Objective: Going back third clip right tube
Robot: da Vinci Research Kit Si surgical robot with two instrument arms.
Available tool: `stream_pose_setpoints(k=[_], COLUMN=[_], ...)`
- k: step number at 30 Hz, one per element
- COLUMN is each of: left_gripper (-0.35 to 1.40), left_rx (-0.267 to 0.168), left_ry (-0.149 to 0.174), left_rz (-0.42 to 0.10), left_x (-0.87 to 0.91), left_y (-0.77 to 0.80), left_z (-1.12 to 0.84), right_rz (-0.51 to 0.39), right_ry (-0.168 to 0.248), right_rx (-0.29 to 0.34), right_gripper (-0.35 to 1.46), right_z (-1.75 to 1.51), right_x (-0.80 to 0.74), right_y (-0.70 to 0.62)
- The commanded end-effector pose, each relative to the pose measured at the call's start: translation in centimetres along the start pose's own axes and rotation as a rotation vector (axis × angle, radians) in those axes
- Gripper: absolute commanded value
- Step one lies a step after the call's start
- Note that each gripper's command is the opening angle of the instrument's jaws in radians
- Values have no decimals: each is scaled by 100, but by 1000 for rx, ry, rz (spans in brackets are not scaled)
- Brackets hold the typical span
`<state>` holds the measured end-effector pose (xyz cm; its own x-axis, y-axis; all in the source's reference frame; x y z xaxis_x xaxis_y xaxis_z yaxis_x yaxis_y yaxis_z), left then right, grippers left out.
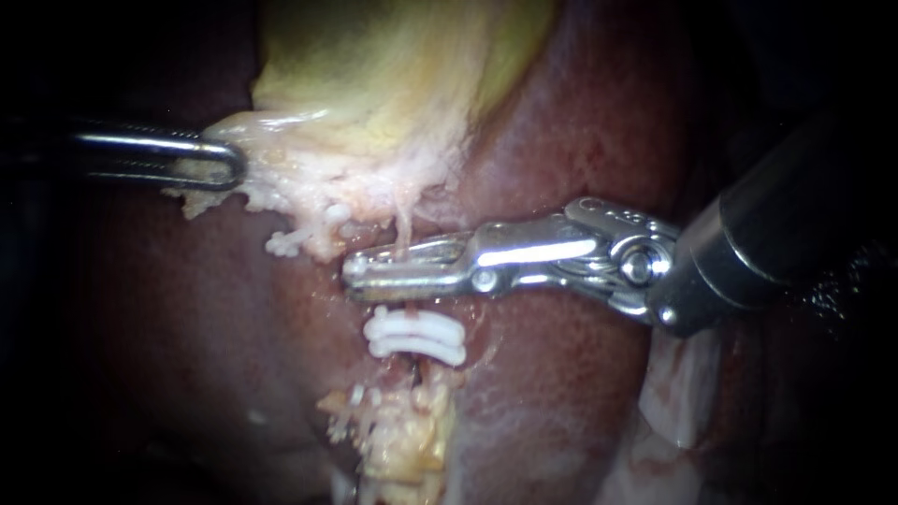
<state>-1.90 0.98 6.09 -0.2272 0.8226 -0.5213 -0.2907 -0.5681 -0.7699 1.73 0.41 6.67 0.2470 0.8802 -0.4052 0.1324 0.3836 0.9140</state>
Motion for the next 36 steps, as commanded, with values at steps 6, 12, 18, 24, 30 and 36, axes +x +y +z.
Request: stream_pose_setpoints(k=[6, 12, 18, 24, 30, 36], left_gripper=[-35, -35, -35, -35, -35, -35], left_rx=[0, 0, 0, 1, 1, 0], left_ry=[0, 0, 0, 0, 0, 0], left_rz=[0, 0, 0, 0, 0, 1], left_x=[0, 0, 0, -1, -1, -1], left_y=[0, -1, -1, -1, 0, 0], left_z=[0, 0, 0, 0, 0, -1], right_rz=[-22, -99, -145, -180, -177, -228], right_ry=[2, 27, 86, 131, 132, 84], right_rx=[-10, -59, -158, -239, -269, -285], right_gripper=[12, 43, 49, 50, 50, 50], right_z=[8, 24, 23, 11, 0, -9], right_x=[-14, -27, -34, -37, -37, -41], right_y=[7, 22, 41, 58, 63, 56])
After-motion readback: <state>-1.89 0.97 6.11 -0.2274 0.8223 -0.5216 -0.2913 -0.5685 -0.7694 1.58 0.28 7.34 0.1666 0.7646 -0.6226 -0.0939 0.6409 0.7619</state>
